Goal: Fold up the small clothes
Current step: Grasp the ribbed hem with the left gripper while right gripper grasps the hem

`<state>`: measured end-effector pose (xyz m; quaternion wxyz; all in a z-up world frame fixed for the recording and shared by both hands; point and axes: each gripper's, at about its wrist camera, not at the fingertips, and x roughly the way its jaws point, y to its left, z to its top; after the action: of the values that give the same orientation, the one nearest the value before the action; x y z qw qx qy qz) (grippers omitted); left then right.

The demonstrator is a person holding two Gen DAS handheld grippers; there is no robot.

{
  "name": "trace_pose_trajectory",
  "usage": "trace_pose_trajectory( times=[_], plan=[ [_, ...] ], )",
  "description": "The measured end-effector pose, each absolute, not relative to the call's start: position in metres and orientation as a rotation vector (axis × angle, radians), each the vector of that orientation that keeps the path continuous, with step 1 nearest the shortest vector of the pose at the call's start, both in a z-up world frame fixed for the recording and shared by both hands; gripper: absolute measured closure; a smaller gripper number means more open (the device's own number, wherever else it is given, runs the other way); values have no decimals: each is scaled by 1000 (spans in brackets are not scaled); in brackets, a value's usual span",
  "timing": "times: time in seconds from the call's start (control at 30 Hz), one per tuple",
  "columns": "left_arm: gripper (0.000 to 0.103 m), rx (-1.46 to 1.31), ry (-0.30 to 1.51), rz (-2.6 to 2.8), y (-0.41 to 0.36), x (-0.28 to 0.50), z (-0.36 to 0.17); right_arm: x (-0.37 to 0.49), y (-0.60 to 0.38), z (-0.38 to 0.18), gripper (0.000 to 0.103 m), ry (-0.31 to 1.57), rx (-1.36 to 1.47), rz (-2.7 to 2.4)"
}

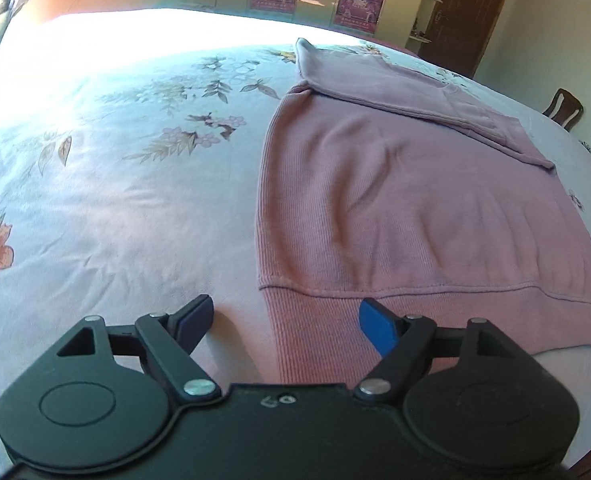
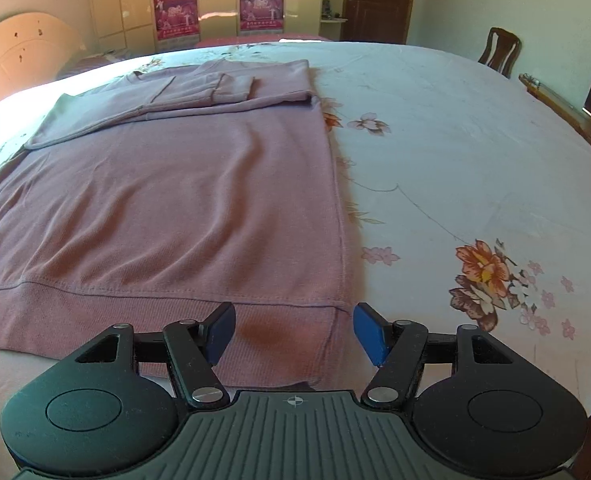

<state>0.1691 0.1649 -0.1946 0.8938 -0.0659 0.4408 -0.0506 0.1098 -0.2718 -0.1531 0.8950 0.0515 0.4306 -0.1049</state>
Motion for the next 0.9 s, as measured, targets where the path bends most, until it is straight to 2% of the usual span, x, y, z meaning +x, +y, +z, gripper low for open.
trace_pose_trajectory(
  times=[0.13, 0.2, 0.33, 0.4, 0.47, 0.53, 0.63, 0.9],
  plan=[
    [26, -152, 920, -134, 165, 171, -197, 110, -294, -163, 38, 921, 191, -238],
    [32, -167, 929, -149, 162, 172, -197, 110, -299, -164, 38, 927, 221, -231],
    [63, -202, 955, -193, 153, 176, -196, 112, -299, -164, 39, 946, 244, -188],
    [74, -246, 973, -206, 154, 180, -197, 113, -299, -163, 49, 958, 259, -169],
    [87, -299, 996, -227, 157, 185, -197, 116, -302, -161, 72, 975, 298, -132],
    [88, -332, 1001, -251, 156, 191, -195, 120, -305, -159, 84, 996, 333, -105],
    [89, -365, 986, -282, 153, 200, -185, 125, -310, -152, 92, 997, 385, -70],
    [90, -409, 846, -294, 144, 266, -142, 177, -328, -107, 93, 844, 502, -6]
  ],
)
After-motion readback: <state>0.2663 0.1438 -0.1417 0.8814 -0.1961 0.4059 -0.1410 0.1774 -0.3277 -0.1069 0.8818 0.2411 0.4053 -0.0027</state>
